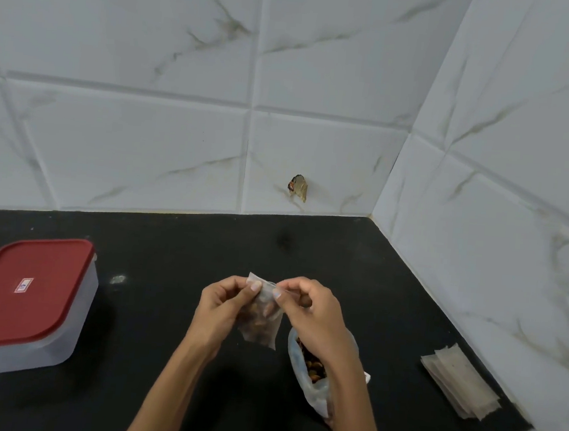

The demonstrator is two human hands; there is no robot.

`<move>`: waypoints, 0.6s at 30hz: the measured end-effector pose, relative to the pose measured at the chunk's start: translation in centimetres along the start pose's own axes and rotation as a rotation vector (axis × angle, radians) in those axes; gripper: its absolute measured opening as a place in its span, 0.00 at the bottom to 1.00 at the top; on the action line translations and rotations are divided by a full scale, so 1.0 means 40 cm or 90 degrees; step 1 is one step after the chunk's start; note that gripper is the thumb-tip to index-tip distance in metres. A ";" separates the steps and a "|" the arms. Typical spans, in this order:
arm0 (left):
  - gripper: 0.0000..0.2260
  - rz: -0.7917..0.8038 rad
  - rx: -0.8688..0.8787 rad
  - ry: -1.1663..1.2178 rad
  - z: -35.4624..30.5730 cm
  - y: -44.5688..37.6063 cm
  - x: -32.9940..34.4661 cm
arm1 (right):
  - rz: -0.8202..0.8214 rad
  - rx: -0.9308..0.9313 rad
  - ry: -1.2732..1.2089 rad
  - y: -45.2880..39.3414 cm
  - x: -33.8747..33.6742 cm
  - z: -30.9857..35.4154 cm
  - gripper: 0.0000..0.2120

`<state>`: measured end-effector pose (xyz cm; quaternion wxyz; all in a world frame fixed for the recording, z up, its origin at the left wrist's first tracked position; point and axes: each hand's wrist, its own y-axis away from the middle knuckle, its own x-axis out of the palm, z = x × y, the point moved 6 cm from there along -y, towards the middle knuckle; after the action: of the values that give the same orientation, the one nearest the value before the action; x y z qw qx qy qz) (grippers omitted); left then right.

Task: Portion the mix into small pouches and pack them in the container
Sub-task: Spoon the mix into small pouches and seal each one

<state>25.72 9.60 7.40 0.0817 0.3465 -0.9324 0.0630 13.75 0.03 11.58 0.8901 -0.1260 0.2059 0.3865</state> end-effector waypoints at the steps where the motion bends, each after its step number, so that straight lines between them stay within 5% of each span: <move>1: 0.10 0.001 0.006 -0.012 -0.003 0.001 -0.002 | 0.002 -0.007 0.000 -0.001 0.003 0.001 0.02; 18: 0.09 -0.023 -0.005 0.030 -0.015 0.017 -0.031 | 0.067 -0.003 -0.118 -0.024 0.040 -0.008 0.04</move>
<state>26.27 11.01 7.69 0.1064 0.3614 -0.9239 0.0663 15.34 0.28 10.63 0.8836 -0.0808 0.1280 0.4431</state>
